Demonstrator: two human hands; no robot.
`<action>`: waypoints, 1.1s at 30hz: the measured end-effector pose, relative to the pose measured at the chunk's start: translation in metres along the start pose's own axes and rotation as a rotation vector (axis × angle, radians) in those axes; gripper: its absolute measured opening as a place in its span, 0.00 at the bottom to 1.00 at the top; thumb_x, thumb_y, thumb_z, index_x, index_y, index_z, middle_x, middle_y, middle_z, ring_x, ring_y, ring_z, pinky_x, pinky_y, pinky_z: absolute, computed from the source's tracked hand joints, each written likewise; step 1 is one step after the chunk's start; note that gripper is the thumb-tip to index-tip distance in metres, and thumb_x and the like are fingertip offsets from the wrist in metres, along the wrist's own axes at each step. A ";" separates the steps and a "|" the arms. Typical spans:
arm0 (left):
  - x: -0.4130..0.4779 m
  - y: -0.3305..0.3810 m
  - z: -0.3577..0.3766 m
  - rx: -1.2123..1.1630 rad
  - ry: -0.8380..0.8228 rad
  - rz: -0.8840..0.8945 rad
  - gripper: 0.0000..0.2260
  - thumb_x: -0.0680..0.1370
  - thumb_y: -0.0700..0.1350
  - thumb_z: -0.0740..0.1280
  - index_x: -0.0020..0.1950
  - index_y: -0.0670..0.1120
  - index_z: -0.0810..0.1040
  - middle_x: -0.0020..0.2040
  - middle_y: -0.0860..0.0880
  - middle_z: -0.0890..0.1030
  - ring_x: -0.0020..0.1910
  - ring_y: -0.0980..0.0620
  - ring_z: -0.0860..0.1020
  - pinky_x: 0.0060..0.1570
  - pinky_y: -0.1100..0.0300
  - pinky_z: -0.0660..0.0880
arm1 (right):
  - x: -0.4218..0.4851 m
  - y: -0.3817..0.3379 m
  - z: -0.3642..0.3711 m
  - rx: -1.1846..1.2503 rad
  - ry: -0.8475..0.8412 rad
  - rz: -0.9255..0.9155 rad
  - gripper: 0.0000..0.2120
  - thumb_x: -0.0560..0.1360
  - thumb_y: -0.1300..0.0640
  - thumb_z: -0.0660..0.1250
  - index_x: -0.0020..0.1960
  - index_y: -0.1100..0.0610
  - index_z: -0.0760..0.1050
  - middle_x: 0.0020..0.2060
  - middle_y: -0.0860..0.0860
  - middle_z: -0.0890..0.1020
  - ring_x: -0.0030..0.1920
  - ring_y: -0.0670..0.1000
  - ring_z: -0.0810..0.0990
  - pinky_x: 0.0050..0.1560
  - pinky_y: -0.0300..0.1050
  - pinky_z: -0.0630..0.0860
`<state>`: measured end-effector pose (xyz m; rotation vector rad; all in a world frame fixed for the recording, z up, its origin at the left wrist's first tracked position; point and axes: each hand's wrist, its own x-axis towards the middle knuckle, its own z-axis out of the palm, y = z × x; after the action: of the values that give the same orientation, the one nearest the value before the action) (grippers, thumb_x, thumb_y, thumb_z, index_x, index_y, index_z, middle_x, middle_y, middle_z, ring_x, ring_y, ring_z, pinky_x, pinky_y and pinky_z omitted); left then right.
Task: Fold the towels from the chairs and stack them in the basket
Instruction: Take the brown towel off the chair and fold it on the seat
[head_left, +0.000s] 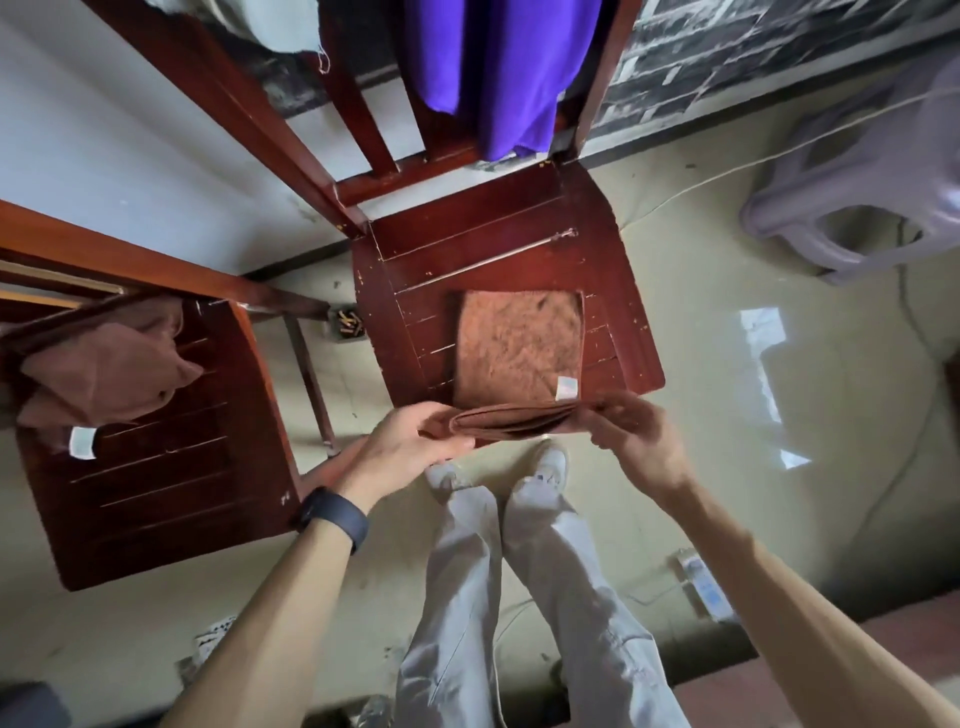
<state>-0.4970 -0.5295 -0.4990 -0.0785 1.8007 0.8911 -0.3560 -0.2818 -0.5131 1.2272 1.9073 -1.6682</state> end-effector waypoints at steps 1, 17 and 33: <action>0.014 0.005 -0.005 0.151 0.097 0.049 0.06 0.75 0.51 0.74 0.50 0.53 0.83 0.41 0.57 0.83 0.42 0.59 0.80 0.40 0.68 0.73 | 0.015 -0.004 0.000 -0.088 0.045 -0.063 0.05 0.74 0.52 0.74 0.50 0.49 0.83 0.37 0.44 0.84 0.39 0.45 0.82 0.43 0.40 0.76; 0.181 0.034 0.002 0.257 0.496 0.161 0.17 0.82 0.58 0.58 0.39 0.49 0.72 0.45 0.44 0.83 0.46 0.41 0.77 0.43 0.56 0.67 | 0.159 -0.010 0.044 -0.238 0.381 -0.005 0.19 0.82 0.41 0.57 0.54 0.56 0.74 0.44 0.50 0.80 0.45 0.54 0.77 0.48 0.44 0.70; 0.155 0.011 0.036 0.926 0.699 0.595 0.22 0.82 0.53 0.58 0.74 0.46 0.70 0.74 0.43 0.69 0.69 0.42 0.71 0.64 0.44 0.67 | 0.129 -0.001 0.070 -0.582 0.693 -0.353 0.17 0.81 0.48 0.60 0.63 0.58 0.74 0.61 0.56 0.76 0.60 0.59 0.74 0.59 0.54 0.70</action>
<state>-0.5398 -0.4457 -0.6281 0.8690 2.8109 0.3254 -0.4512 -0.2962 -0.6241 1.3578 2.8771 -0.7001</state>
